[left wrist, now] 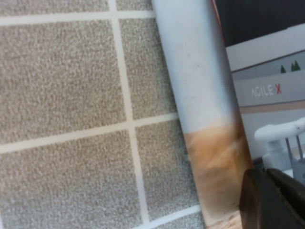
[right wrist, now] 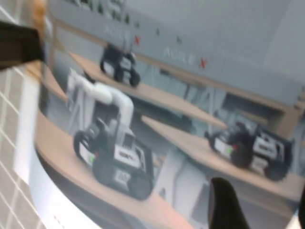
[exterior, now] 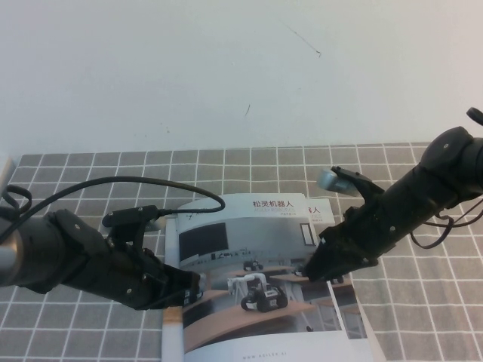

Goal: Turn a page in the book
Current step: Open the closed book

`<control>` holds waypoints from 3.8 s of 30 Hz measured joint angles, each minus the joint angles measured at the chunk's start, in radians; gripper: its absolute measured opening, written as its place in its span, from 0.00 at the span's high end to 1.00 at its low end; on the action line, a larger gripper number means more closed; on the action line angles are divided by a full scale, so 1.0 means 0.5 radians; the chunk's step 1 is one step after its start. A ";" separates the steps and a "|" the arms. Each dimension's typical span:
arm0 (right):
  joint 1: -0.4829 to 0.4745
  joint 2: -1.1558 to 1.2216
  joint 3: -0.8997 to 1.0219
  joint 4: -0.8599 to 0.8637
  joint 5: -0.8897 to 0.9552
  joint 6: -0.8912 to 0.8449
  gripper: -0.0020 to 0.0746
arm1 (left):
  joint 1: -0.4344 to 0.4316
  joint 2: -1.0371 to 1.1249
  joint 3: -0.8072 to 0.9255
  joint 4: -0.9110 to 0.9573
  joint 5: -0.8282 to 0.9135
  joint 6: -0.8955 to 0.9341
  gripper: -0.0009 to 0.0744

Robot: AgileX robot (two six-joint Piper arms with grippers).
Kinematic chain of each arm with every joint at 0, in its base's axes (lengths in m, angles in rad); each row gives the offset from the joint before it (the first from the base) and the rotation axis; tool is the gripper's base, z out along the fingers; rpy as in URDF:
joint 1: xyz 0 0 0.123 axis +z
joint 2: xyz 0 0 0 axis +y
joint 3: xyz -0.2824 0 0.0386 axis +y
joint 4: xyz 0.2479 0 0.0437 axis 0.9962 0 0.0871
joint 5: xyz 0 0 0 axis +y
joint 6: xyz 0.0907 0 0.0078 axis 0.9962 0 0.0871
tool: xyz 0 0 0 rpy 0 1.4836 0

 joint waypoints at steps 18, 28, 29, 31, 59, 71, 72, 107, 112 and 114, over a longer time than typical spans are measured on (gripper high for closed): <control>0.000 0.024 0.000 0.256 -0.016 -0.214 0.55 | 0.000 0.000 0.000 -0.029 0.000 0.041 0.99; 0.000 -0.014 0.000 -0.066 -0.006 -0.051 0.55 | 0.000 0.000 0.000 -0.032 0.000 0.046 0.99; 0.000 -0.014 0.000 -0.074 -0.006 -0.051 0.55 | 0.000 0.000 0.000 -0.032 0.000 0.046 0.99; 0.000 -0.014 0.000 -0.084 -0.009 -0.043 0.55 | 0.000 0.000 0.000 -0.032 0.000 0.046 0.99; -0.033 -0.012 0.000 0.114 0.040 -0.233 0.56 | 0.000 0.006 0.000 -0.129 -0.020 0.108 0.99; -0.060 -0.003 0.000 -0.063 0.051 -0.137 0.56 | 0.000 0.009 0.000 -0.133 -0.020 0.108 0.99; -0.044 0.006 0.000 -0.060 0.059 -0.137 0.56 | 0.000 0.009 0.000 -0.133 -0.020 0.108 0.99; -0.002 -0.076 -0.191 0.533 0.483 -0.407 0.56 | 0.000 0.010 0.000 -0.166 -0.027 0.146 0.99; 0.001 -0.099 -0.293 0.641 0.497 -0.407 0.56 | 0.000 0.010 0.000 -0.169 -0.028 0.146 0.99; 0.001 -0.102 -0.296 0.710 0.503 -0.407 0.56 | 0.000 0.010 0.000 -0.169 -0.028 0.146 0.99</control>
